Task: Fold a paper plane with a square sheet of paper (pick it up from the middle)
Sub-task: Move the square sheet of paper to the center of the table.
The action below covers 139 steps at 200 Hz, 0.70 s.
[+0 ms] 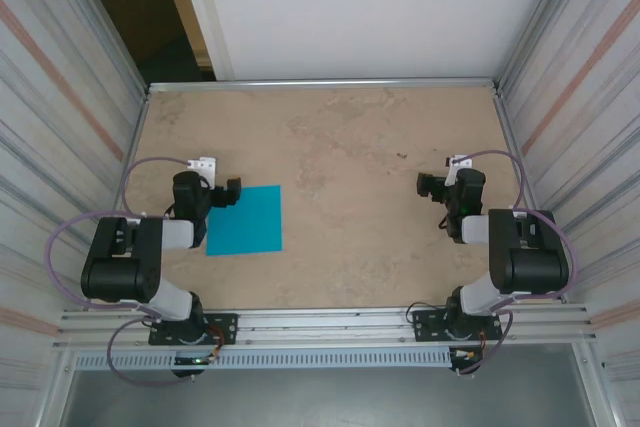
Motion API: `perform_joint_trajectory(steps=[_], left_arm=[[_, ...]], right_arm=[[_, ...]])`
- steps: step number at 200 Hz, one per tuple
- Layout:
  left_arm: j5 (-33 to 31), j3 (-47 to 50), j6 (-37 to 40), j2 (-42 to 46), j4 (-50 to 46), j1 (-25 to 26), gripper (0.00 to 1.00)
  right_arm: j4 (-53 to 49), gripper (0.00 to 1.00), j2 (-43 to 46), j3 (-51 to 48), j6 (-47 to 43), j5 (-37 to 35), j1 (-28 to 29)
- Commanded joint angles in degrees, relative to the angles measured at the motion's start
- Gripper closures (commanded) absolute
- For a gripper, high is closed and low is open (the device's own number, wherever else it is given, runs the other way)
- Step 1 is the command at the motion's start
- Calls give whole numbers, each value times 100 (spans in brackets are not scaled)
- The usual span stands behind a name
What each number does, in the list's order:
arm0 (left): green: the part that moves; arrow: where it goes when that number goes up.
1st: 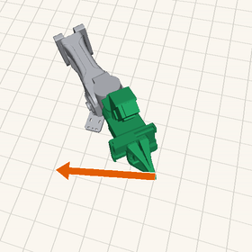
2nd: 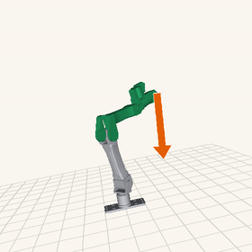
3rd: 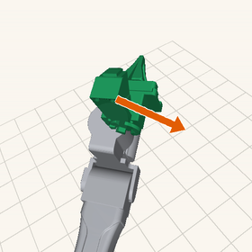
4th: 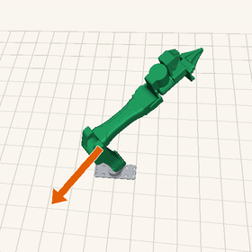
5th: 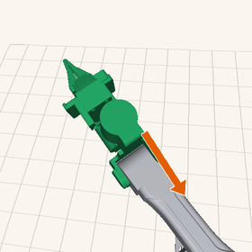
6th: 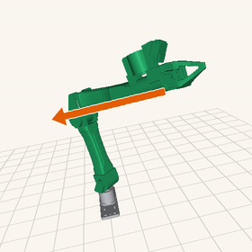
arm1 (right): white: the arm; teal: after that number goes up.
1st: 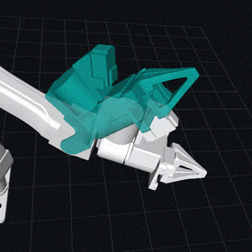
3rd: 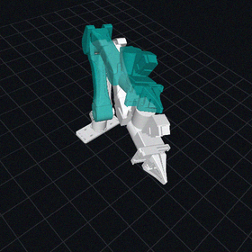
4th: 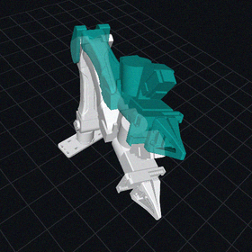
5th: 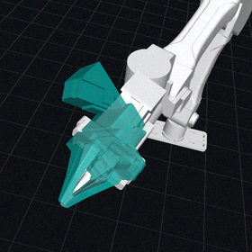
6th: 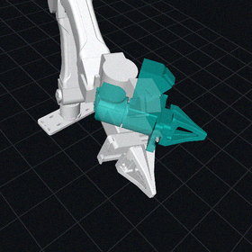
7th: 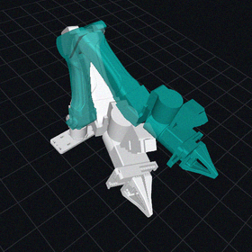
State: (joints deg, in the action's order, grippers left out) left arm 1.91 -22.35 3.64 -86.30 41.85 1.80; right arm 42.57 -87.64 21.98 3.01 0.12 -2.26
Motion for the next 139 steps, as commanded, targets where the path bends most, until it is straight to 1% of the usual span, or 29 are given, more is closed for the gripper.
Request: perform_joint_trajectory(steps=[1,139], left_arm=[[13,-138,50,-38,315,-81,1],[80,-149,45,-36,300,-107,1]], right_arm=[[281,1,-69,161,185,84,-51],[279,1,-75,174,189,85,-56]])
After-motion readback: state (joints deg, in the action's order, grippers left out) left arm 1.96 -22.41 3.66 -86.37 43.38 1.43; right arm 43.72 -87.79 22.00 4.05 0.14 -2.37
